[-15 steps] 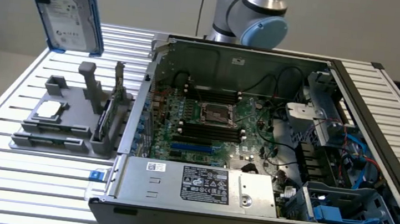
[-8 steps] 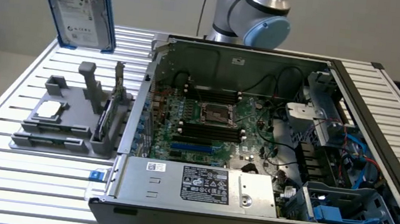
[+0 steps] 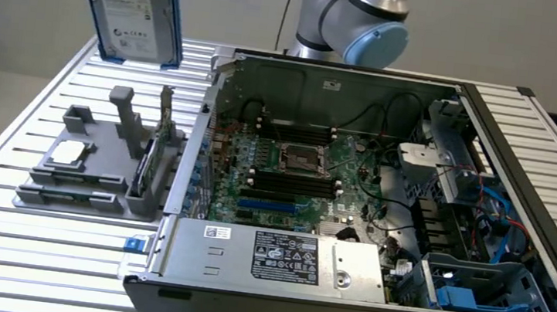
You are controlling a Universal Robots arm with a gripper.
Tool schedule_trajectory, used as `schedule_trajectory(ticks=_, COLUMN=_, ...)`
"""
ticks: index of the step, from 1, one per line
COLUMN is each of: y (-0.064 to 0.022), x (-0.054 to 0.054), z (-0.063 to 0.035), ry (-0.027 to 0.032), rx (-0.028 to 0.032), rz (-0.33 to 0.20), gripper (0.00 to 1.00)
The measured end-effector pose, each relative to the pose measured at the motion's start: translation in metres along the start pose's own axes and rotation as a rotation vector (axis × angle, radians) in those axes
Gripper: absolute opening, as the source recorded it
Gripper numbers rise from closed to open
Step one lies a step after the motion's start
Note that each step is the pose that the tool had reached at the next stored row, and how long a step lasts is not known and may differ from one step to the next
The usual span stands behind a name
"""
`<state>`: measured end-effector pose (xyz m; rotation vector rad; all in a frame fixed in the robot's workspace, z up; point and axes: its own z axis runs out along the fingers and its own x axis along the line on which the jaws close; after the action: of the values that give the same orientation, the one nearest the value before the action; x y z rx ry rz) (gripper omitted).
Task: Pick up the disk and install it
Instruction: 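Pick up the disk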
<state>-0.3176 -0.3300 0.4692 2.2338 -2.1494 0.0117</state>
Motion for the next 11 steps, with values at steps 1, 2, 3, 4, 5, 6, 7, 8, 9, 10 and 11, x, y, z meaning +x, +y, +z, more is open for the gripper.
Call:
schedule_trajectory(ticks=1, y=-0.0044, x=0.002, z=-0.0028, ry=0.0000, rx=-0.0001, rz=0.000, gripper=0.33)
schedule_trajectory(ticks=2, y=-0.0087, x=0.004, z=-0.0055, ry=0.0000, rx=-0.0002, rz=0.000, gripper=0.33)
schedule_trajectory(ticks=3, y=-0.0135, x=0.006, z=-0.0084, ry=0.0000, rx=-0.0002, rz=0.000, gripper=0.33)
schedule_trajectory(ticks=4, y=-0.0177, x=0.008, z=-0.0110, ry=0.0000, rx=-0.0005, rz=0.000, gripper=0.33)
schedule_trajectory(ticks=5, y=-0.0214, x=0.010, z=-0.0134, ry=0.0000, rx=-0.0008, rz=0.000, gripper=0.33)
schedule_trajectory(ticks=6, y=-0.0247, x=0.012, z=-0.0155, ry=-0.0001, rx=-0.0013, rz=0.000, gripper=0.33)
schedule_trajectory(ticks=7, y=-0.0277, x=0.014, z=-0.0174, ry=-0.0001, rx=-0.0017, rz=0.000, gripper=0.33)
schedule_trajectory(ticks=8, y=-0.0306, x=0.017, z=-0.0191, ry=-0.0001, rx=-0.0023, rz=0.000, gripper=0.33)
schedule_trajectory(ticks=9, y=-0.0332, x=0.019, z=-0.0206, ry=-0.0002, rx=-0.0027, rz=0.000, gripper=0.33)
schedule_trajectory(ticks=10, y=-0.0360, x=0.022, z=-0.0222, ry=-0.0002, rx=-0.0033, rz=0.000, gripper=0.33)
schedule_trajectory(ticks=11, y=-0.0385, x=0.025, z=-0.0236, ry=-0.0002, rx=-0.0039, rz=0.000, gripper=0.33)
